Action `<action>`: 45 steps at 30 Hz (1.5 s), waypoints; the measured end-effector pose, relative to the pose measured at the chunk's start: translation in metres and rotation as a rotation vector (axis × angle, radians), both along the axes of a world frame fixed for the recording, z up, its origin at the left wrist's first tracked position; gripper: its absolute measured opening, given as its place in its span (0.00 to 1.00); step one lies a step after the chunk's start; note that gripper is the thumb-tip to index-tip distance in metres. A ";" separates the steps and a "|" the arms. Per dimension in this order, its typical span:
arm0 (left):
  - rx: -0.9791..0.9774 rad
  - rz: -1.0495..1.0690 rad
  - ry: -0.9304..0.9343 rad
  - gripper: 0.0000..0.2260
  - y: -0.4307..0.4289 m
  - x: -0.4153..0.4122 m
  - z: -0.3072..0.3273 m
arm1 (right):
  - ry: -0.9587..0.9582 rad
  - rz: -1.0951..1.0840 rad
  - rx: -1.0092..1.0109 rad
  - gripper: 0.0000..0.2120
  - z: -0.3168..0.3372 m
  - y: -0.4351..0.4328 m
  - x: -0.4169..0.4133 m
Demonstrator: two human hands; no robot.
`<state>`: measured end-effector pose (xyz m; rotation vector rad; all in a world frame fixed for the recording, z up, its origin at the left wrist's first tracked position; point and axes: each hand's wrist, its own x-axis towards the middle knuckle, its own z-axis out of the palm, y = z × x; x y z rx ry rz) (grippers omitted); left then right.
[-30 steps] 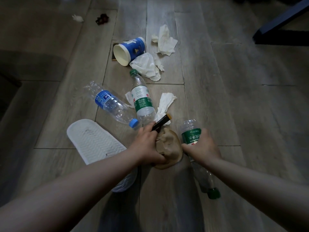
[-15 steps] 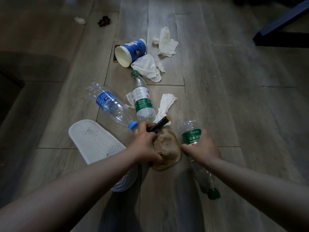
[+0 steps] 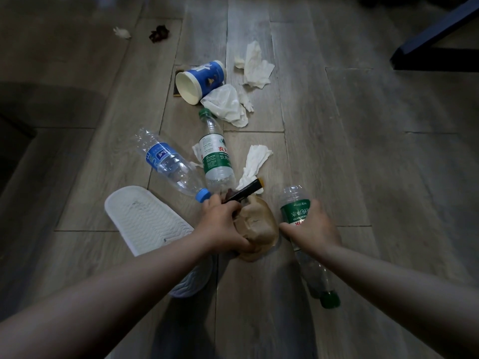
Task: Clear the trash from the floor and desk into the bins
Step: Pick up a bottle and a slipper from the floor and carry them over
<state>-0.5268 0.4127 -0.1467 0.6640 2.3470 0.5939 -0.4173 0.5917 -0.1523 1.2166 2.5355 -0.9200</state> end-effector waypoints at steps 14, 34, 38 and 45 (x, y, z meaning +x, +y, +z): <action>0.163 -0.179 0.214 0.40 -0.013 -0.010 0.039 | 0.006 0.015 -0.054 0.37 0.007 0.000 -0.001; 0.109 -0.177 0.204 0.36 -0.018 -0.055 0.023 | 0.012 0.008 0.177 0.35 -0.020 -0.025 -0.003; 0.083 -0.178 0.199 0.37 -0.015 -0.059 0.023 | 0.017 0.014 0.163 0.36 -0.020 -0.025 -0.003; 0.009 -0.052 0.067 0.34 -0.028 -0.039 0.090 | -0.080 -0.102 -0.110 0.30 0.033 -0.019 -0.012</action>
